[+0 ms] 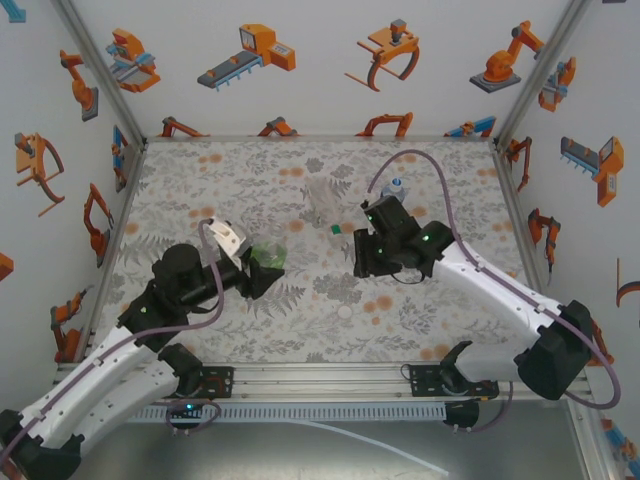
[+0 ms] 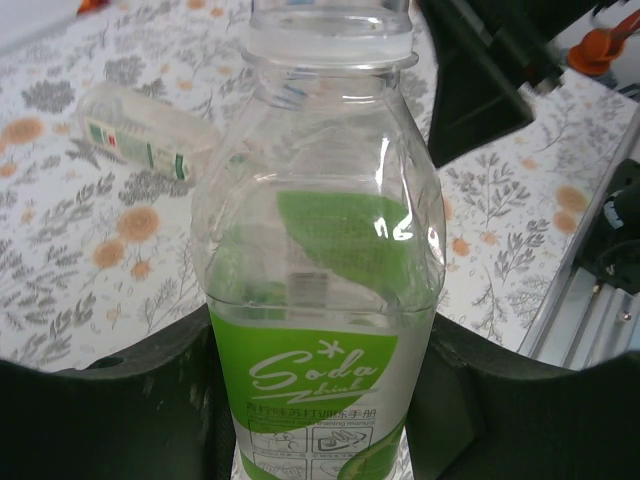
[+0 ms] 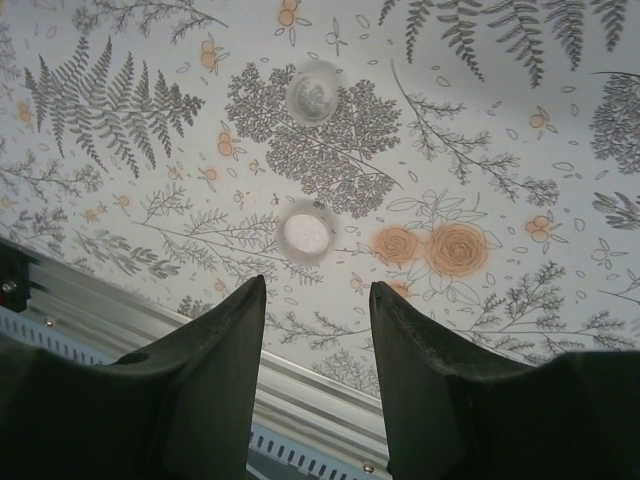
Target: Screw on the bottle caps
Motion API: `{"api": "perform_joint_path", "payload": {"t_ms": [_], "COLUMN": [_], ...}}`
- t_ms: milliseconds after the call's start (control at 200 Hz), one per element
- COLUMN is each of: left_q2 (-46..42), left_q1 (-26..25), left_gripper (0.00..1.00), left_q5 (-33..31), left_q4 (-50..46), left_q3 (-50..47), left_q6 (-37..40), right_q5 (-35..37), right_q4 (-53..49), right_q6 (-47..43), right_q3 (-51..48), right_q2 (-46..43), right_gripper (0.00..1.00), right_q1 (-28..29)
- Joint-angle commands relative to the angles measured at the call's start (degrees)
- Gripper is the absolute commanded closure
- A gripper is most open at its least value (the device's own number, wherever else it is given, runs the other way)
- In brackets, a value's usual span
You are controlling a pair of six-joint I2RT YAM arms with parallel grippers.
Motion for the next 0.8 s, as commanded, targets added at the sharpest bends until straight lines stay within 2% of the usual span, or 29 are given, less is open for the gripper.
{"api": "perform_joint_path", "payload": {"t_ms": [0, 95, 245, 631, 796], "left_q2": [-1.8, -2.0, -1.7, -0.4, -0.8], "left_q1": [-0.2, -0.3, -0.2, -0.3, -0.2], "left_gripper": [0.87, 0.87, 0.87, 0.92, 0.93], "left_q5": [3.7, 4.6, 4.9, 5.3, 5.0], "left_q4": [3.7, 3.4, 3.3, 3.0, 2.6], "left_q3": [-0.4, -0.2, 0.0, 0.8, 0.7], "left_q6": [1.6, 1.4, 0.2, -0.6, -1.1], "right_q5": [6.3, 9.5, 10.0, 10.9, 12.1], "right_q4": [3.6, 6.6, 12.8, 14.9, 15.1], "right_q6": [2.8, 4.1, 3.6, 3.8, 3.6], "right_q3": [-2.7, -5.3, -7.4, 0.4, 2.5], "right_q2": [0.5, 1.0, 3.5, 18.8, 23.5], "right_gripper": [0.55, 0.56, 0.56, 0.57, 0.52], "right_q1": [3.6, 6.1, 8.2, 8.2, 8.0]}}
